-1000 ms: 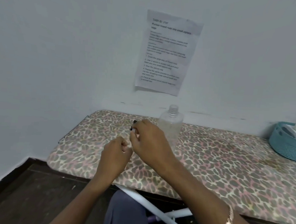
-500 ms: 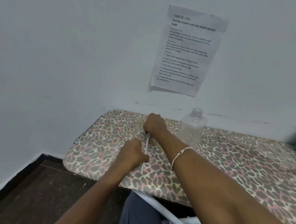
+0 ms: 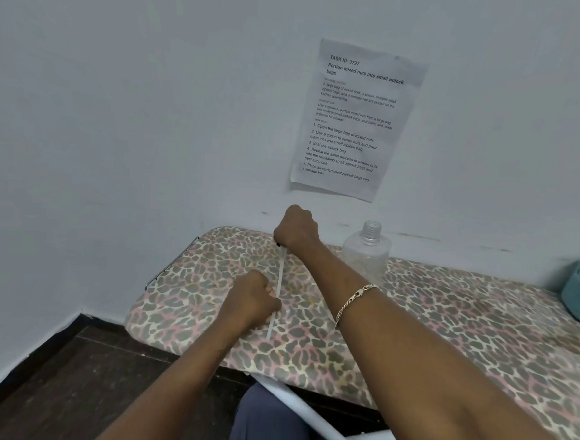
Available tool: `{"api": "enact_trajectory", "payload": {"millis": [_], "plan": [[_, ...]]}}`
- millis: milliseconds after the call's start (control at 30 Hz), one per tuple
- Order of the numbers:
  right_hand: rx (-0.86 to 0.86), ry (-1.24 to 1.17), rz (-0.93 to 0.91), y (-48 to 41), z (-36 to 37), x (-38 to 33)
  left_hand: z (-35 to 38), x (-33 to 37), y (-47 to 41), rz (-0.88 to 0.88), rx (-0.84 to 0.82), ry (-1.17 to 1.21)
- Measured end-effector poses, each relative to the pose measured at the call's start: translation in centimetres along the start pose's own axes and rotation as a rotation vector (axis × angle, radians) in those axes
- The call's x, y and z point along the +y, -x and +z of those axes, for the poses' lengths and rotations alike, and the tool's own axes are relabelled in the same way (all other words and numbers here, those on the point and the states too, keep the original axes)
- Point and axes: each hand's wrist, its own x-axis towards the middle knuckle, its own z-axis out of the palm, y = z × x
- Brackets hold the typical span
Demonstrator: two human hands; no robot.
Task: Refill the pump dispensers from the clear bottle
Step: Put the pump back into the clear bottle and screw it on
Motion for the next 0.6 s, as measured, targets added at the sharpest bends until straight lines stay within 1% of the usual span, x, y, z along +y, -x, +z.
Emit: {"api": "enact_trajectory", "payload": {"millis": [233, 600], "plan": [[0.146, -0.114, -0.099, 2.0, -6.4, -2.9, -2.8, 3.2, 0.6, 0.100, 0.087, 0.133], [0.378, -0.349, -0.289, 5.5, -17.2, -4.8, -6.4, 11.3, 1.4, 0.350, 0.220, 0.310]]}}
